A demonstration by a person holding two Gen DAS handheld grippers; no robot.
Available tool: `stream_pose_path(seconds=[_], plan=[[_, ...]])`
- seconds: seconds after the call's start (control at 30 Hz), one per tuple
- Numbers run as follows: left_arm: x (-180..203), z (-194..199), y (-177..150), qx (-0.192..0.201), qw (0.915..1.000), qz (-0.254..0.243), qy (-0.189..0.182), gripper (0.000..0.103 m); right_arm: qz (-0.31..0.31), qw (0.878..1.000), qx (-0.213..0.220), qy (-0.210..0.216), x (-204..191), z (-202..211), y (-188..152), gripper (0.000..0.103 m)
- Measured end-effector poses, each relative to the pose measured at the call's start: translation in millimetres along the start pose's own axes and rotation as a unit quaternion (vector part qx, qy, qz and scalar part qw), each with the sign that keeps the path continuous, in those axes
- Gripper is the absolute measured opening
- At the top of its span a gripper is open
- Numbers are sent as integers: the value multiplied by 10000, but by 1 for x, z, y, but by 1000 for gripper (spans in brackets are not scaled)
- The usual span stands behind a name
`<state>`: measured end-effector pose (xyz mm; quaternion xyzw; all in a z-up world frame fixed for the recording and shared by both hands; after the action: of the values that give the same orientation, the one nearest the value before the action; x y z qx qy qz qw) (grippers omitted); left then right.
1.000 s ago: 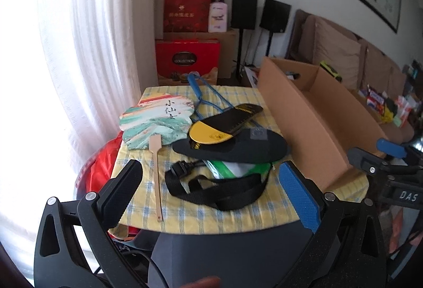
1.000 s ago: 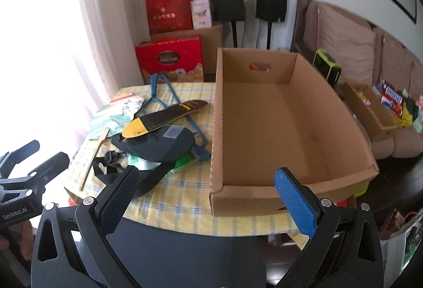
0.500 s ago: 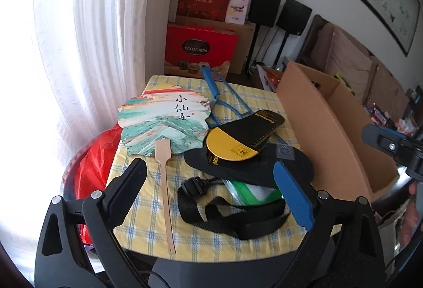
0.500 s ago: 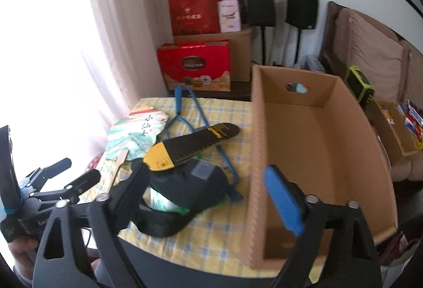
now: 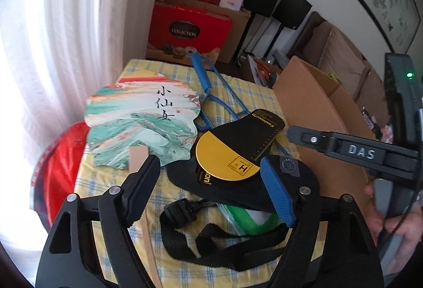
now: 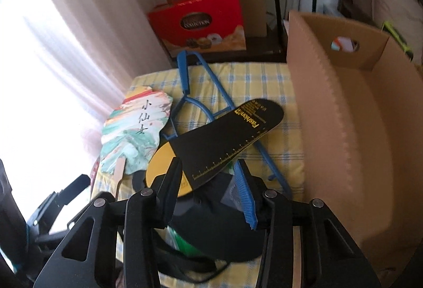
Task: Organize objects
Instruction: 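Grasp the black-and-yellow insole with the left tool and lift it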
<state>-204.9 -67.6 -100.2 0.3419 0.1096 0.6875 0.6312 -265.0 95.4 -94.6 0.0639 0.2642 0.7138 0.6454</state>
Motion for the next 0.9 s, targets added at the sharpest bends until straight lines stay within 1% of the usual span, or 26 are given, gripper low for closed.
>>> stream_pose_path(seconds=[0.07,0.17,0.27,0.37,0.53,0.67,0.73,0.8,0.83,0.9], plan=[[-4,-10,0,-106,9999,90,-53,73,-127,9999,-64,-38,3,-10,0,43],[-9,-23,-1,-262,9988,322,-265,73,-283,9995,-100,-104,6,-23,1,43],[-13,-31,0,-291,9980,457,-327,73,-464,9988,-125,-73,9,-33,0,43],[-14,-37,1,-311,9979,462,-320,72,-628,9979,-150,-74,13,-43,2,43],[-11,-52,1,-468,9977,382,-309,63,-867,9959,-190,-184,22,-57,4,43],[-10,-58,1,-552,9972,375,-336,60,-1144,9929,-336,31,30,-71,3,44],[-9,-62,1,-611,9970,338,-337,59,-1201,9923,-292,87,33,-73,4,44],[-7,-66,0,-683,9968,274,-299,56,-1248,9916,-303,125,36,-76,3,44],[-5,-68,-1,-721,9966,252,-298,54,-1325,9905,-294,203,38,-77,4,42],[-3,-71,-2,-798,9961,227,-290,43,-1426,9889,-243,344,40,-77,4,36]])
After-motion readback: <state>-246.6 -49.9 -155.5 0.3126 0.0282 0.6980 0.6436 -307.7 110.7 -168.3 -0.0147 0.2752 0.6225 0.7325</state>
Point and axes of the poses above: each gripper's, at about its wrist camera, not at the fingertips, and z roughly against the way its jaws point, x to its right, y to its top, the point moved 4 cm from there along -z, roughly the way its jaws point, and after that the axes turned 1 degree about -x, right-handed, at the moved point
